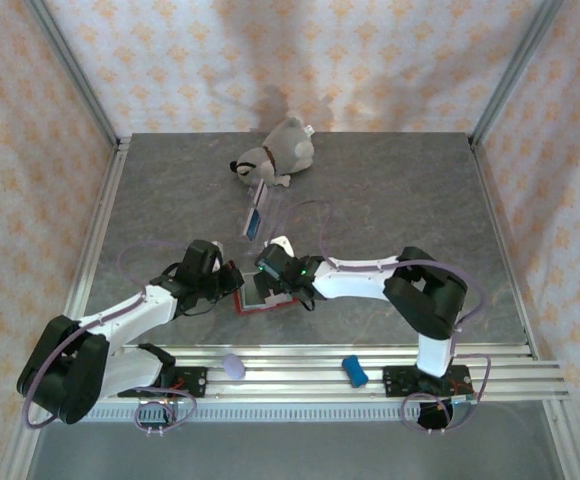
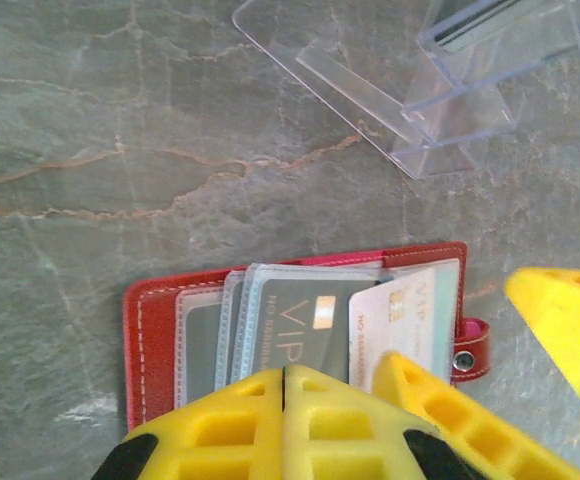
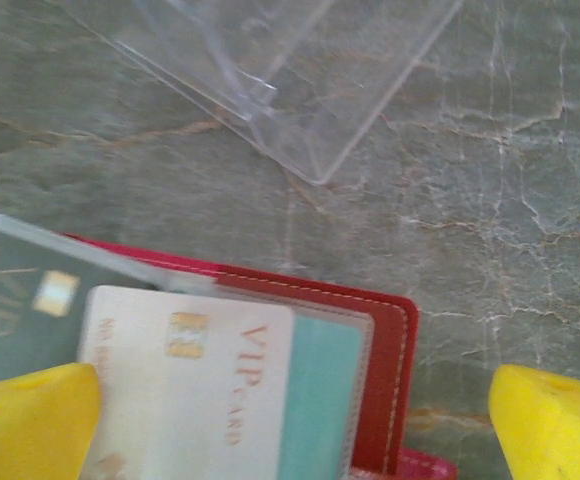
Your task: Put the credit cards into the card holder
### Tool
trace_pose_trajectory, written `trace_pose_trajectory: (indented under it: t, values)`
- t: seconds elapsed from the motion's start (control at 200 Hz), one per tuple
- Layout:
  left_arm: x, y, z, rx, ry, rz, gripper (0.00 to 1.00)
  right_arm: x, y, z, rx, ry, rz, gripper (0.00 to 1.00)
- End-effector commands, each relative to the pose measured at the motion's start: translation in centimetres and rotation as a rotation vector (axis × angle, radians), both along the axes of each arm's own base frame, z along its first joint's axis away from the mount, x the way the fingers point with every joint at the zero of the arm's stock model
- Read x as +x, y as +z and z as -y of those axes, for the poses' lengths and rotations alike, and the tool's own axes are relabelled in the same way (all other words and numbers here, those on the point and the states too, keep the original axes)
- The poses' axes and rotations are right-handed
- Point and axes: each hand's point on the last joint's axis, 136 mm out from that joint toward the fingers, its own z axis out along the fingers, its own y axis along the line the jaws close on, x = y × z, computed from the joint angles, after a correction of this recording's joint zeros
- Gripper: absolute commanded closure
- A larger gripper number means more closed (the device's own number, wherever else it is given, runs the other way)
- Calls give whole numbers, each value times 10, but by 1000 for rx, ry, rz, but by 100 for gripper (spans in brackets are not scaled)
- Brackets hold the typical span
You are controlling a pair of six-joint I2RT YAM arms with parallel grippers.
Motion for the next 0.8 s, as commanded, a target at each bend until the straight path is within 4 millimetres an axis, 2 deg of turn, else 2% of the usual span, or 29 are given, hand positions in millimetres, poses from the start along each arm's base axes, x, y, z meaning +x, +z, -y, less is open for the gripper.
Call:
trace_pose_trajectory:
  t: [0.0, 0.125, 0.26, 0.391, 0.526, 0.631, 0.796]
  values:
    - [1, 6, 9, -43, -27, -5, 100, 6, 0, 1, -2, -19, -21, 1]
    - [6, 7, 23, -110, -52, 14, 100, 7, -3, 0, 10, -13, -43, 1]
    - [10, -2, 30, -110, -74, -7, 100, 6, -10, 2, 3, -25, -59, 1]
    - [8, -20, 26, -85, -57, -30, 100, 5, -13, 9, -6, -49, -52, 1]
    - [0, -36, 18, -43, -47, -74, 100, 8, -13, 26, -48, -110, -26, 1]
    - [-4, -43, 14, -39, -25, -83, 100, 8, -13, 34, -72, -128, -15, 1]
    - [-10, -45, 8, -25, -7, -94, 100, 8, -11, 43, -90, -158, 0, 1]
